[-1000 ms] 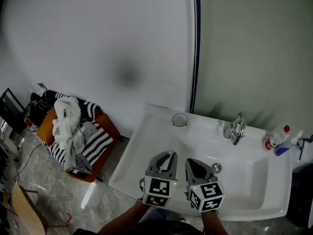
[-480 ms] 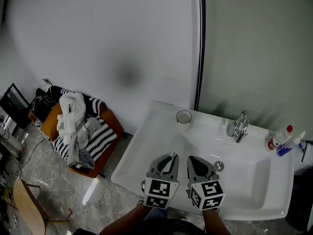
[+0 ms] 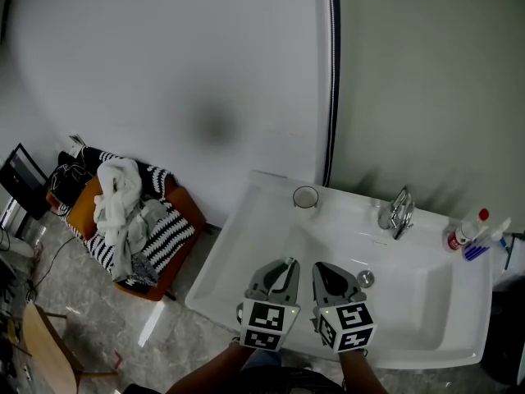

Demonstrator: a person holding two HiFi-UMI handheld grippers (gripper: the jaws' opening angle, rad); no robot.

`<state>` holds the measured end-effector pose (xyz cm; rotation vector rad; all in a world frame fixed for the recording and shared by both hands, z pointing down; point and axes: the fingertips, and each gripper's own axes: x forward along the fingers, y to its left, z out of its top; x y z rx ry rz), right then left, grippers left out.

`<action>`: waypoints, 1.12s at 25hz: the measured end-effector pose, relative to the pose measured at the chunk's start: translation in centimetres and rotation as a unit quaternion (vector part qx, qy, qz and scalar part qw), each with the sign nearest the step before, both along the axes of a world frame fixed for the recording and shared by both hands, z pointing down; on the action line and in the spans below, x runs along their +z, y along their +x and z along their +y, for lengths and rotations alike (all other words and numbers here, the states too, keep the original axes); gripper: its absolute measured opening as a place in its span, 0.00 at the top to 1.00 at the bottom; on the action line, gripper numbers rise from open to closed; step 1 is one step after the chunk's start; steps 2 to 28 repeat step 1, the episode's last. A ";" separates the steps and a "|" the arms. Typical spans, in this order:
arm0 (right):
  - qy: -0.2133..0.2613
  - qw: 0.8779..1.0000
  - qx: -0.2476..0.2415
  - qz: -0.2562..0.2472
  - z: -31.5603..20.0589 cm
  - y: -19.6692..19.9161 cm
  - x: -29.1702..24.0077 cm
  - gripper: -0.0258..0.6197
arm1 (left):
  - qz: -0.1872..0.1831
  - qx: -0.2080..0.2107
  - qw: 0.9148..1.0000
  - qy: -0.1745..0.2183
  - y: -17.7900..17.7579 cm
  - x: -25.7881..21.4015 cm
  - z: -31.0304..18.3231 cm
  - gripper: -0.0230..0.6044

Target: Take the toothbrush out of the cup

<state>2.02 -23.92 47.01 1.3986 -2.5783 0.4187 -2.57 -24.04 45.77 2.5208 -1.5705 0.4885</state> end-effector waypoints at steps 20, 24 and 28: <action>0.000 1.000 0.000 0.000 0.0 0.0 0.0 0.94 | 0.000 0.000 1.000 0.000 0.0 0.0 0.0 0.92; 0.000 1.000 0.000 0.000 0.0 0.0 0.0 0.94 | 0.000 0.000 1.000 0.000 0.0 0.0 0.0 0.92; 0.000 1.000 0.000 0.000 0.0 0.0 0.0 0.94 | 0.000 0.000 1.000 0.000 0.0 0.0 0.0 0.92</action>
